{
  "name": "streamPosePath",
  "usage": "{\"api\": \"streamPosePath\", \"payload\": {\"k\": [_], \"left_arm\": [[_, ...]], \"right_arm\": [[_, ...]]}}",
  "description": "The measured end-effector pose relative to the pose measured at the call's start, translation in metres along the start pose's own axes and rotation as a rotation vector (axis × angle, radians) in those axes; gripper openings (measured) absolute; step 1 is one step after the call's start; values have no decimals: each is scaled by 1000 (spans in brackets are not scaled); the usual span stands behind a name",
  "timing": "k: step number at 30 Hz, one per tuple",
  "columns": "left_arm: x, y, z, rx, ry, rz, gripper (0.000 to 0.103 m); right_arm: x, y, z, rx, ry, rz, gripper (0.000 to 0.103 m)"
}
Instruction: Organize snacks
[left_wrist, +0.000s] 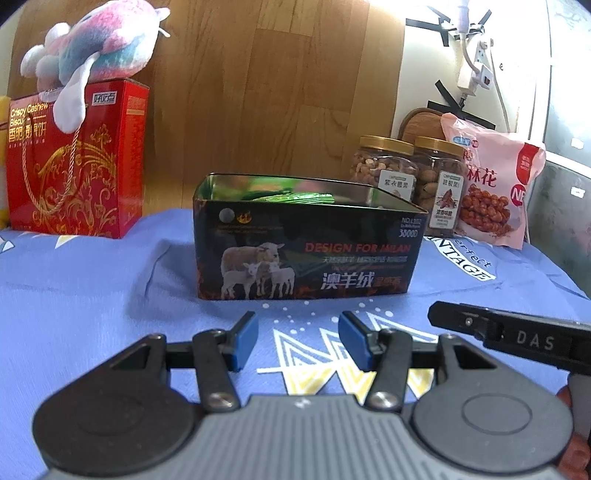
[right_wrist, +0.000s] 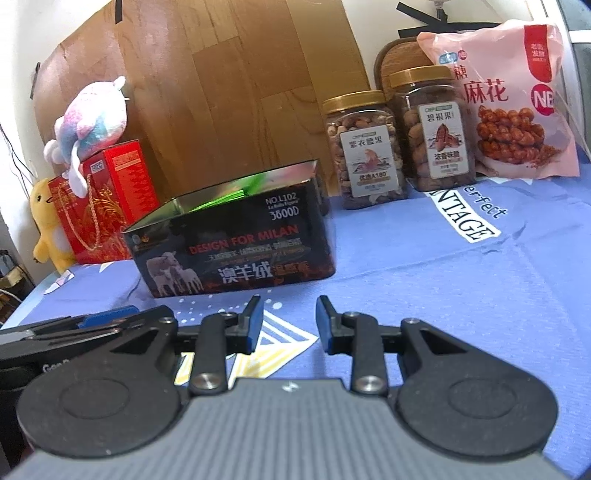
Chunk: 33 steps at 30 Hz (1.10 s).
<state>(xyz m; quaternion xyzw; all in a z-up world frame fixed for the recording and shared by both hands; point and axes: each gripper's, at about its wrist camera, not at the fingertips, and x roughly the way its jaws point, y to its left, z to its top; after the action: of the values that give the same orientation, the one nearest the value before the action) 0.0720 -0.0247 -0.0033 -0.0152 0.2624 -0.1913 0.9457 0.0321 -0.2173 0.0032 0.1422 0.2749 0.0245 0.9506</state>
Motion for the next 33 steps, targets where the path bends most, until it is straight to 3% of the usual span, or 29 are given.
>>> {"api": "streamPosePath", "payload": {"k": [33], "left_arm": [[2, 2, 1, -9, 16, -6, 49]], "right_arm": [[3, -2, 1, 9, 18, 24, 34]]}}
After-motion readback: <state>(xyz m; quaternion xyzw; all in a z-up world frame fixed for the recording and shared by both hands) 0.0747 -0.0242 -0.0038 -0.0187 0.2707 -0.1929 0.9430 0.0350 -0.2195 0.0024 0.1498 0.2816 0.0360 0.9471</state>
